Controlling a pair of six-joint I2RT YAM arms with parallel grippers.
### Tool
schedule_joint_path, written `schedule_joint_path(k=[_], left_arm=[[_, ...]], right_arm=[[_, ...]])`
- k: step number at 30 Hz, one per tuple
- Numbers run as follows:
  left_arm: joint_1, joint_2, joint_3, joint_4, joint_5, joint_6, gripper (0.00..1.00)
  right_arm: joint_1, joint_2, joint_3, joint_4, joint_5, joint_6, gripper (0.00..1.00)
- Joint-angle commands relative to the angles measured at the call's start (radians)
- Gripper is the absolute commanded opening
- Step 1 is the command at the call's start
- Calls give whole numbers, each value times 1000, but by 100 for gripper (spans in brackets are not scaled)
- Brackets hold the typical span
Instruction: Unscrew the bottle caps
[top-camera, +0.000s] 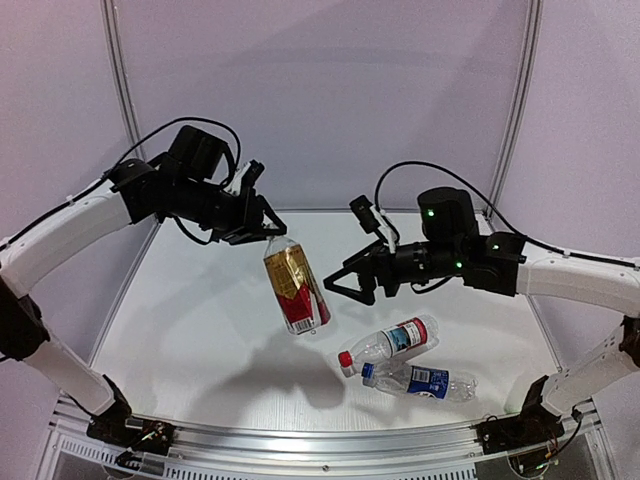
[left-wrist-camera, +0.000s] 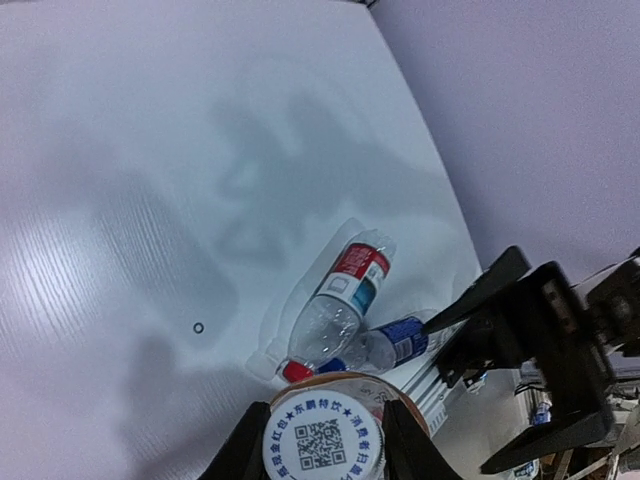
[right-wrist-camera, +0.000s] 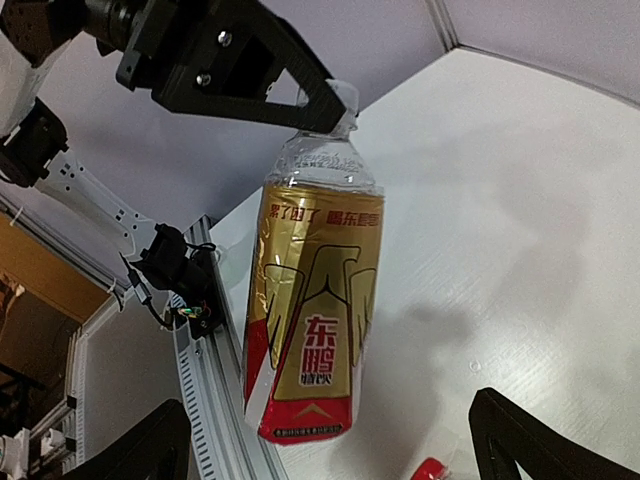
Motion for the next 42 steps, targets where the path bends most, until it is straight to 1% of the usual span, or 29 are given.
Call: schedule_joint_path(k=[1, 3, 5, 14, 19, 23, 26, 32, 36, 37, 39, 40, 41, 42], left_arm=[[2, -82, -22, 150, 15, -43, 16], [6, -113, -47, 220, 57, -63, 16], [6, -138, -67, 258, 66, -67, 16], [7, -215, -120, 324, 38, -79, 14], [7, -228, -136, 338, 27, -76, 13], [5, -237, -142, 330, 26, -58, 13], [-5, -239, -142, 306, 8, -31, 13], [-14, -272, -178, 332, -16, -35, 13], [-16, -288, -196, 331, -42, -40, 13], [-16, -295, -202, 331, -48, -39, 14], [-16, -308, -219, 328, -65, -38, 18], [-15, -315, -227, 327, -72, -36, 23], [-14, -325, -233, 323, -79, -33, 35], [-13, -331, -237, 316, -88, -27, 45]], right_arm=[[32, 88, 89, 63, 19, -88, 99], [32, 120, 120, 83, 5, -82, 99], [32, 141, 139, 106, -2, -77, 99], [35, 211, 191, 169, -34, -19, 99], [64, 235, 205, 157, -20, -20, 94], [67, 245, 212, 163, -11, 18, 89], [71, 249, 214, 166, -6, 34, 84], [83, 258, 211, 161, -3, 28, 71], [87, 260, 212, 178, 3, 38, 55], [87, 261, 211, 185, 5, 44, 53], [88, 263, 209, 198, 1, 54, 51], [90, 264, 211, 203, -2, 57, 50], [93, 266, 211, 205, -4, 57, 50], [96, 266, 211, 206, -6, 56, 50]])
